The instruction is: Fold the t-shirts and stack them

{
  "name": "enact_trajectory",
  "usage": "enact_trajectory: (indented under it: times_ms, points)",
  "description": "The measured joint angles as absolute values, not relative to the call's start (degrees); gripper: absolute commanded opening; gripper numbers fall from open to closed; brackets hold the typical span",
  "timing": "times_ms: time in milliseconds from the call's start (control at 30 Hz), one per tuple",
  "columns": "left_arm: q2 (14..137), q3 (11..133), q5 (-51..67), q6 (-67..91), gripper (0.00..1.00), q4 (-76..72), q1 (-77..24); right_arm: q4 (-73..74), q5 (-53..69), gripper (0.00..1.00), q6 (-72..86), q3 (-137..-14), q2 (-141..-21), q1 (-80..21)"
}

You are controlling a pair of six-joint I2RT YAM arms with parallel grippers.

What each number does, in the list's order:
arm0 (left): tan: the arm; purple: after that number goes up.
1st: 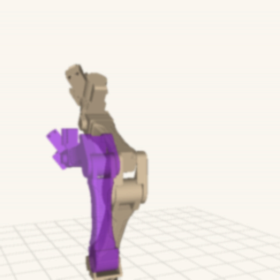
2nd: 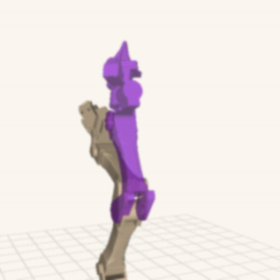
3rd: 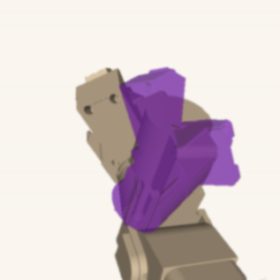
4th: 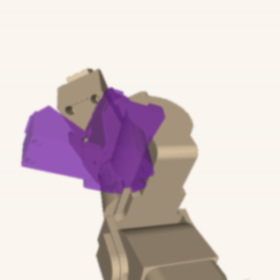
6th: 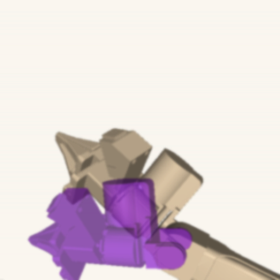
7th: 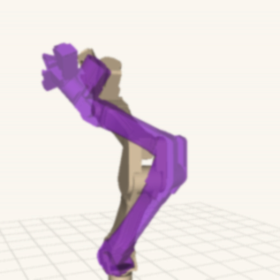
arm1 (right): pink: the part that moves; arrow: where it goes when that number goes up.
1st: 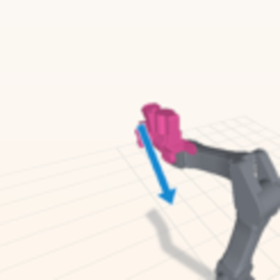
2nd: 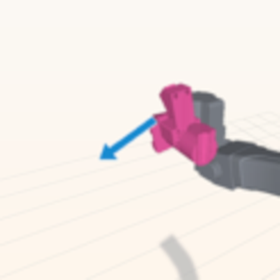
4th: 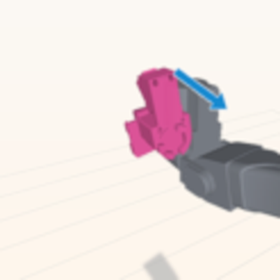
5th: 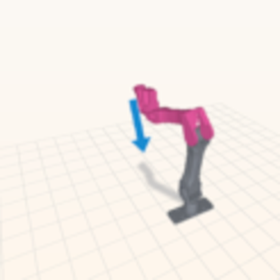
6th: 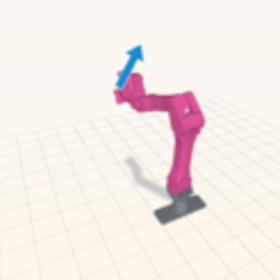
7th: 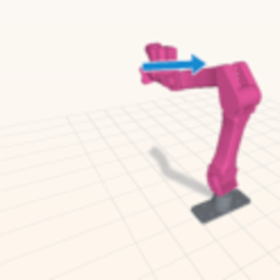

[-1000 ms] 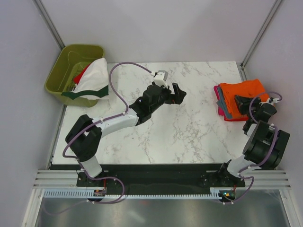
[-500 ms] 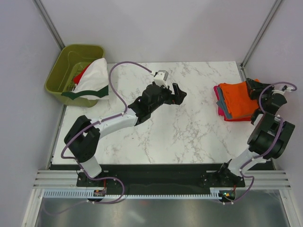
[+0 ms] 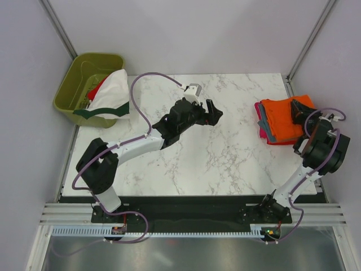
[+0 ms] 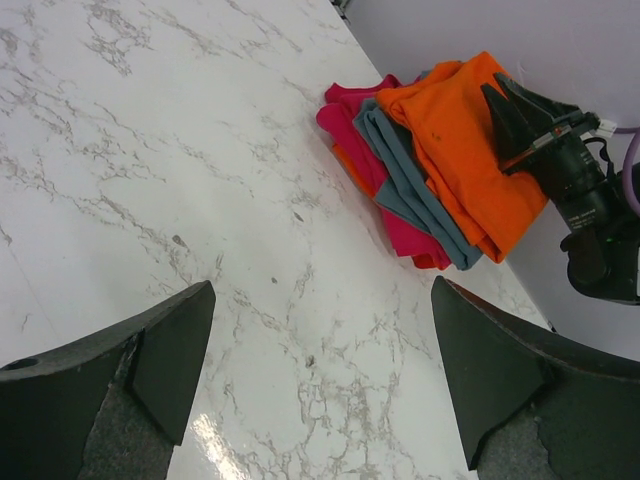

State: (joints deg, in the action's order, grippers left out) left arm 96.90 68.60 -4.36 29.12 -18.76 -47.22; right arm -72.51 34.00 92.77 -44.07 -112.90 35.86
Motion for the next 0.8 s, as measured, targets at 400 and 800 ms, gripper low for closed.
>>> enact_trajectory:
  times_ms: [400, 800]
  points:
    - [91.1, 68.8, -6.2, 29.1, 0.98, -10.7, -47.2, -40.4, 33.1, 0.34, 71.6, -54.2, -88.3, 30.2]
    - [69.8, 56.5, -15.3, 29.1, 0.99, -2.2, -44.6, -11.1, 18.5, 0.46, 40.0, -54.2, -72.7, 0.6]
